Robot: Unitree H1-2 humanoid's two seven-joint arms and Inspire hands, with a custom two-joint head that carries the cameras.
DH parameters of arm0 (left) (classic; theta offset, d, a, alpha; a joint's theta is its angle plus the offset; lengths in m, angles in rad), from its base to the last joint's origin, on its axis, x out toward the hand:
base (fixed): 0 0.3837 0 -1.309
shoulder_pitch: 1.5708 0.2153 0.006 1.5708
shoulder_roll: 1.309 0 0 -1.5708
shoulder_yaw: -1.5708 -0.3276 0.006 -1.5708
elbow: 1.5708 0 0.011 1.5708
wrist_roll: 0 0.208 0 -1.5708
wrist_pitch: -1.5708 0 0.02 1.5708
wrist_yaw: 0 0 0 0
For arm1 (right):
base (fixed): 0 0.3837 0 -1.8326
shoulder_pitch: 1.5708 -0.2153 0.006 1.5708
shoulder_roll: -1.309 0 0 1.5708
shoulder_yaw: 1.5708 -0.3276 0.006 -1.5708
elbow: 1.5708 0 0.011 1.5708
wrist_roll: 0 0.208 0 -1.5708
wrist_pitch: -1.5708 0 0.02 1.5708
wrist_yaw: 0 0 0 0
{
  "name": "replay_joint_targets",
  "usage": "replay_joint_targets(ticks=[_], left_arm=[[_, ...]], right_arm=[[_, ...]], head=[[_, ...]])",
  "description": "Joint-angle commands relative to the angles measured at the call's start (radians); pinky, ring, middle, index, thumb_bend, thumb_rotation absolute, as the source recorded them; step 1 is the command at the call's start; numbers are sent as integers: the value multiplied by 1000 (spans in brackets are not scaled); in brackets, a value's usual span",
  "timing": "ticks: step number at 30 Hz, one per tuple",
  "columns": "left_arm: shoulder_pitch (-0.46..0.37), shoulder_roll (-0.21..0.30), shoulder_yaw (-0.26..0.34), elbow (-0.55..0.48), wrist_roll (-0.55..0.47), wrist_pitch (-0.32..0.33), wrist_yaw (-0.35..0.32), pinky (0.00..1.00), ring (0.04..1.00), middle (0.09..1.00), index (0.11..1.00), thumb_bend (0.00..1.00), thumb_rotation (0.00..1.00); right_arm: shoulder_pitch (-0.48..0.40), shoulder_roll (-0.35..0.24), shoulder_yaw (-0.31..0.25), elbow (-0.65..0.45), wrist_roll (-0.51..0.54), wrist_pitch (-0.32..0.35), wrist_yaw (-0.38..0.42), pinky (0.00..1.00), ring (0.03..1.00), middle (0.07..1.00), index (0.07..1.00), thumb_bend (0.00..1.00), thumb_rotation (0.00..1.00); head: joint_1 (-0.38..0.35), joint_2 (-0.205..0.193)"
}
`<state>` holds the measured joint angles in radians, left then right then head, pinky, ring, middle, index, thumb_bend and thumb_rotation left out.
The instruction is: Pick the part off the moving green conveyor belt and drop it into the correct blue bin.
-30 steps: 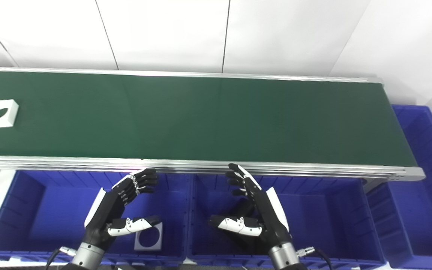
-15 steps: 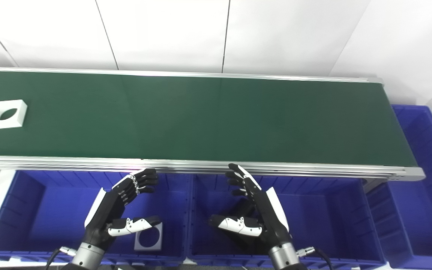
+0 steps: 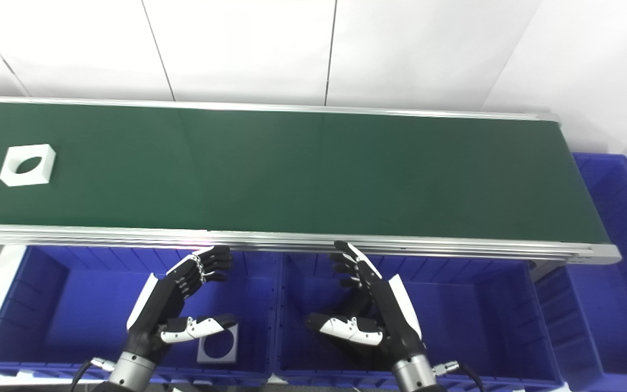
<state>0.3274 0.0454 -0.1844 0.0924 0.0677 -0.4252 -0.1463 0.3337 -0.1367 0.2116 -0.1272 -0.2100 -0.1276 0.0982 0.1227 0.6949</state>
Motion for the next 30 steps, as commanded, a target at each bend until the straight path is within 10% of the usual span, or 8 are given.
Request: replay_joint_targets(ticks=[1,10,30], left_arm=[[-7,-14,-12,-3,11,-44,18,719,766,772,769,818,257],[-24,-26,-65,44,62,-44,82,696,739,749,748,838,187],[-46,9,-128,55,15,-44,166,654,708,715,715,876,148]], right_arm=[[2,-18,-8,-10,28,-85,6,724,825,848,915,906,452],[-5,-57,-28,66,95,-170,27,760,851,873,945,877,440],[-15,-49,-32,100,108,-187,38,728,833,864,936,873,345]], head=[[65,-25],[172,-133],[146,-177]])
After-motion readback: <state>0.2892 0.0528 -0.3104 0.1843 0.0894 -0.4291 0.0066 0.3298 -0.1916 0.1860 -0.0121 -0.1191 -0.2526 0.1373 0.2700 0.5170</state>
